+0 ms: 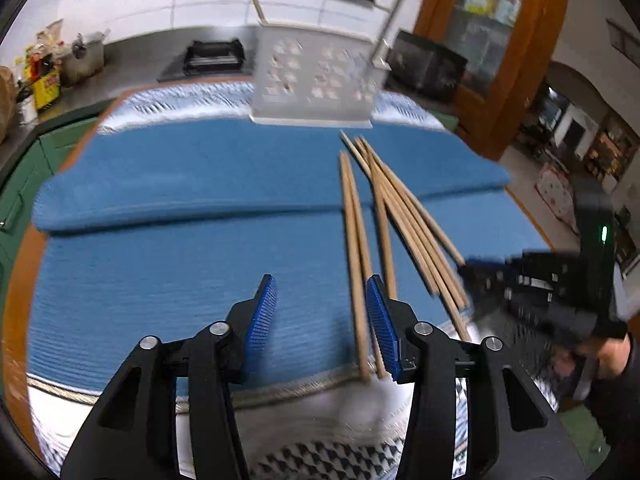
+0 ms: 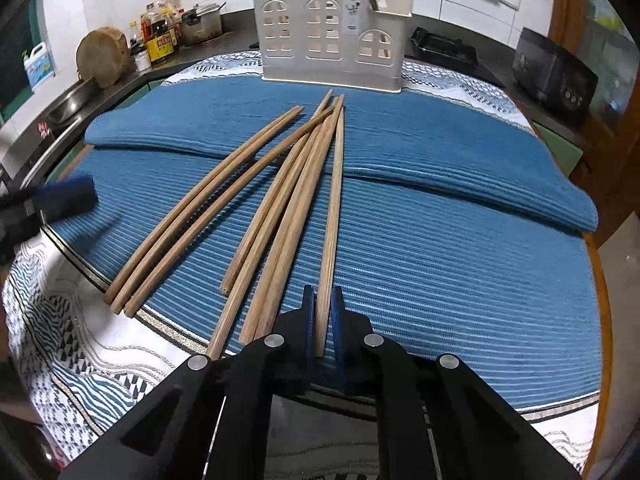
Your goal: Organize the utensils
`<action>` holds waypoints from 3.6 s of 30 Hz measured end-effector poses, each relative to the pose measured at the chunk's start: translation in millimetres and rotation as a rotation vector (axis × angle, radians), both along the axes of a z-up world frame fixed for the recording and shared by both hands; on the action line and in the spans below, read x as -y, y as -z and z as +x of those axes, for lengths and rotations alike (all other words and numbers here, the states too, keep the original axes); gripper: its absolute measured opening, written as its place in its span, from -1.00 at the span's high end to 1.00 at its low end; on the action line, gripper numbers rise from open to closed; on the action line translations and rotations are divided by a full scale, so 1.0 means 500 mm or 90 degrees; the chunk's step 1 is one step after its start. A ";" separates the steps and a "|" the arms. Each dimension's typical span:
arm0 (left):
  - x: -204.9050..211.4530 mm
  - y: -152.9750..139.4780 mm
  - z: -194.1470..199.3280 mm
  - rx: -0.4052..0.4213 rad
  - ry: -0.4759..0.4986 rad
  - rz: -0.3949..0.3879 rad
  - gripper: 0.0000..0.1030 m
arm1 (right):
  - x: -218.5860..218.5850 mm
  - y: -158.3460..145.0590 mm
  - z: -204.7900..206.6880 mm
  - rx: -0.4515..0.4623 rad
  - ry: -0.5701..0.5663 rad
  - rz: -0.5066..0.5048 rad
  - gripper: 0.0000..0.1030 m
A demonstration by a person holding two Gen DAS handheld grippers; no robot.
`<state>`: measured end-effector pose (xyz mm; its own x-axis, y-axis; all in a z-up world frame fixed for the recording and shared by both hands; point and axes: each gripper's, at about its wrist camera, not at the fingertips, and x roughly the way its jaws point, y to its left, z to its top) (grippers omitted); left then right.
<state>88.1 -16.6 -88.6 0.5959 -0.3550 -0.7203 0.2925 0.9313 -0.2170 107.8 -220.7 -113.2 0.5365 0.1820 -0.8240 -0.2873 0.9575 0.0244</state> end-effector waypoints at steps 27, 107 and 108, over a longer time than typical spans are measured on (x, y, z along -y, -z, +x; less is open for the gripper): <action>0.092 0.056 0.009 -0.019 -0.003 0.120 0.74 | 0.016 -0.001 -0.010 0.013 0.012 0.022 0.86; 0.037 -0.211 0.133 0.109 0.038 0.031 0.89 | 0.051 -0.393 0.062 0.255 -0.018 0.036 0.87; 0.034 -0.220 0.137 0.112 0.036 0.029 0.89 | 0.054 -0.407 0.067 0.261 -0.018 0.033 0.87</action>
